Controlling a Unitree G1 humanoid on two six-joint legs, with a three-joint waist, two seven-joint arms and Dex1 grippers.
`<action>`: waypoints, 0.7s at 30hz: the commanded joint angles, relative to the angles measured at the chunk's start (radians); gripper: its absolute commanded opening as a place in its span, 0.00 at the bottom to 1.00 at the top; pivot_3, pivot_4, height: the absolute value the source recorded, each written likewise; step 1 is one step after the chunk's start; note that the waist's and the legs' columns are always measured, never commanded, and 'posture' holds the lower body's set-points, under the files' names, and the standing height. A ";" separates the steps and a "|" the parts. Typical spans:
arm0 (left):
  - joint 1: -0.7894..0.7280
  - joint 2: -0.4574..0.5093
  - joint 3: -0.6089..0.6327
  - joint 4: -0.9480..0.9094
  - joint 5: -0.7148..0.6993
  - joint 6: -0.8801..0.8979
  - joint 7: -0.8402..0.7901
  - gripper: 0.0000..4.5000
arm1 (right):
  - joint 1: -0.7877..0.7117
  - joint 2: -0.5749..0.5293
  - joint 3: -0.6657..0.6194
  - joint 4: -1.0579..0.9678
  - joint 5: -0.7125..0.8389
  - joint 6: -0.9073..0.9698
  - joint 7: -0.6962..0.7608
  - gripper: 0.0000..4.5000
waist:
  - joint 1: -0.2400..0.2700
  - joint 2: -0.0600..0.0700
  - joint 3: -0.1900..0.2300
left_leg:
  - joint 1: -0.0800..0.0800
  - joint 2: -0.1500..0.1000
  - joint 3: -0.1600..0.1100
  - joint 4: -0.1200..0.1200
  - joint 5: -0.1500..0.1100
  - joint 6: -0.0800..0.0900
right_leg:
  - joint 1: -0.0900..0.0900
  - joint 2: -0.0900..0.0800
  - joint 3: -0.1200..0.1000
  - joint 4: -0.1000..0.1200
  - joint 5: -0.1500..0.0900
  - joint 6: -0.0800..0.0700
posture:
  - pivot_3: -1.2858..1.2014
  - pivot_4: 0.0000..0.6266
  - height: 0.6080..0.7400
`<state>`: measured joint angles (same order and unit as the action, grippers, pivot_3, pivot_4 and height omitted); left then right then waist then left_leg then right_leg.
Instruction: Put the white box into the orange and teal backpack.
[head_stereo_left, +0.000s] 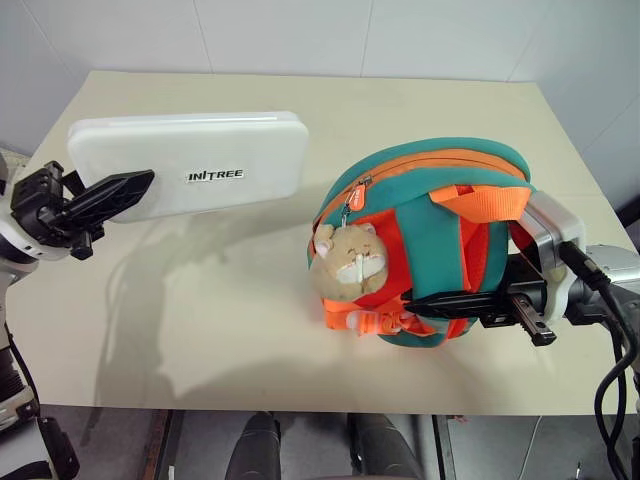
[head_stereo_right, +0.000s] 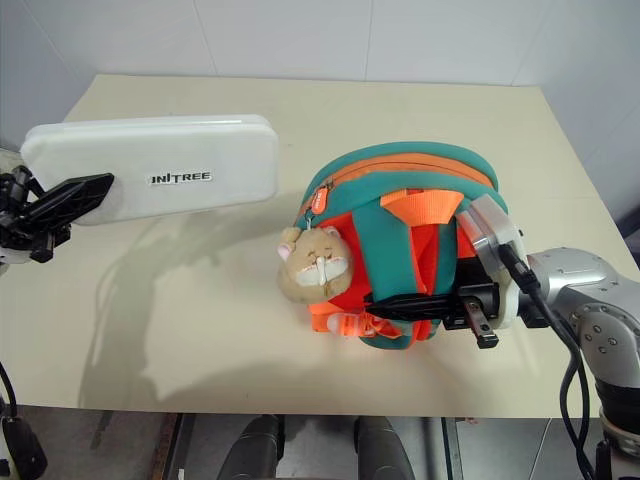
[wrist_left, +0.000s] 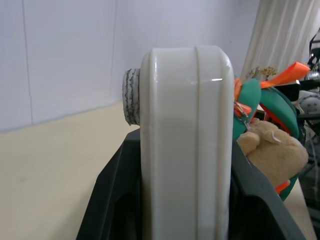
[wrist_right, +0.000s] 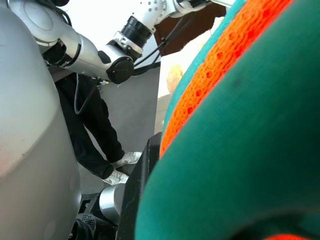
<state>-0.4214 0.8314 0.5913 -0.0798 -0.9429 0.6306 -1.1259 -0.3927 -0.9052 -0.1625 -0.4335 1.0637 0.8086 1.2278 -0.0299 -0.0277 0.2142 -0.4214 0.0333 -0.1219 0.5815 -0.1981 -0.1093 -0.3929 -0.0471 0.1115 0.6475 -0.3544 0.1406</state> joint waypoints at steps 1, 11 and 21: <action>0.013 0.013 0.044 -0.085 -0.044 -0.026 0.000 0.30 | -0.023 0.001 -0.009 0.000 0.002 -0.016 0.017 0.00 | 0.000 0.000 0.000 | 0.000 0.000 0.000 0.000 0.000 0.000 | 0.000 0.000 0.000 0.000 0.000 0.000 | 0.52 0.24 1.00; 0.032 -0.004 0.030 -0.150 -0.103 -0.016 0.013 0.30 | -0.064 0.008 0.015 0.037 -0.026 -0.018 0.026 0.00 | -0.001 0.000 0.000 | 0.000 0.000 0.000 0.004 0.000 0.000 | 0.000 0.000 0.000 0.004 0.000 0.000 | 0.52 0.24 1.00; 0.042 0.036 -0.120 -0.093 0.052 -0.094 -0.076 0.30 | -0.100 0.027 0.037 0.064 -0.055 -0.020 0.029 0.00 | 0.000 0.000 0.000 | 0.000 0.000 0.000 0.007 0.000 0.001 | 0.001 0.001 0.000 0.005 0.000 0.000 | 0.52 0.24 1.00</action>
<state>-0.3552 0.8482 0.4824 -0.1741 -0.9004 0.5625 -1.1823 -0.4707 -0.8864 -0.1179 -0.3638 1.0054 0.8066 1.2479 -0.0302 -0.0276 0.2142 -0.4210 0.0332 -0.1218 0.5889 -0.1985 -0.1087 -0.3922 -0.0465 0.1118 0.6529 -0.3541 0.1405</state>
